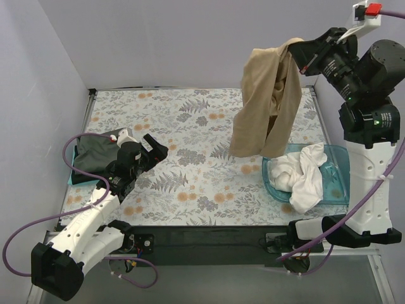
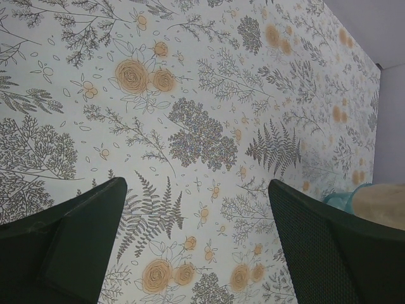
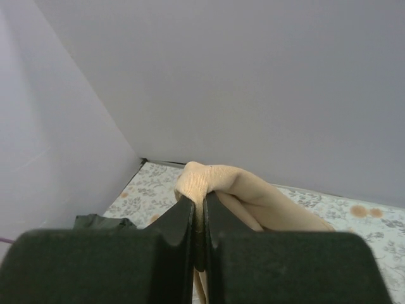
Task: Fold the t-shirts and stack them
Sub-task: Move the tshirt to the center of the board
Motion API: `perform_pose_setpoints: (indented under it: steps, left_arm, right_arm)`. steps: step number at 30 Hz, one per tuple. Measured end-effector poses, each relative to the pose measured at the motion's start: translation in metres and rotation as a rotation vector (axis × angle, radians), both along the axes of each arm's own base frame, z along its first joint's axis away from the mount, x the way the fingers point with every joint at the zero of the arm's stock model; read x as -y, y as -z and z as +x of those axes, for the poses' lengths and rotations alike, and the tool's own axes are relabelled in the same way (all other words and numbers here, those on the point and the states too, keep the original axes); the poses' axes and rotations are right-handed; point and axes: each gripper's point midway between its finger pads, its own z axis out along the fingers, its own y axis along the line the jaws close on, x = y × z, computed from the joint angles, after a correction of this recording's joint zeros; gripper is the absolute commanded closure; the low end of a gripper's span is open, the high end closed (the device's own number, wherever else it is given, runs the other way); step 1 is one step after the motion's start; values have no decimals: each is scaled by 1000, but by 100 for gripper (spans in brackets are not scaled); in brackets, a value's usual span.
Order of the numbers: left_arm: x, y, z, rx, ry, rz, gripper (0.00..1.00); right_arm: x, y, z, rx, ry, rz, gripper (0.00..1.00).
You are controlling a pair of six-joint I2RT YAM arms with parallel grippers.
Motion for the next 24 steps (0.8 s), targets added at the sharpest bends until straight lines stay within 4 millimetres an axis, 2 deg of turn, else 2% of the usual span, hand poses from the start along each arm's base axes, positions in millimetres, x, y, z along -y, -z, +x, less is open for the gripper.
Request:
perform_pose_setpoints:
  steps: [4,11,14,18,22,24]
  left_arm:
    - [0,-1,0,1,1,-1,5]
    - [3,-1,-1,-5,5,-22,5]
    - [6,-1,-2,-14,6,-50,5]
    - [5,7,-8,-69,-27,-80,5]
    - [1,18,-16,-145,-71,-93,5]
    - [-1,24,-21,-180,-86,-98,5]
  right_arm:
    - [-28,16,5,-38,-78,10,99]
    - [-117,56,0,-107,-222,-50,99]
    - [-144,80,1,-145,-219,-89,99]
    - [-170,128,7,-223,-178,-155,99]
    - [-190,195,22,-332,-138,-245,99]
    - [-202,235,36,-397,-122,-304,96]
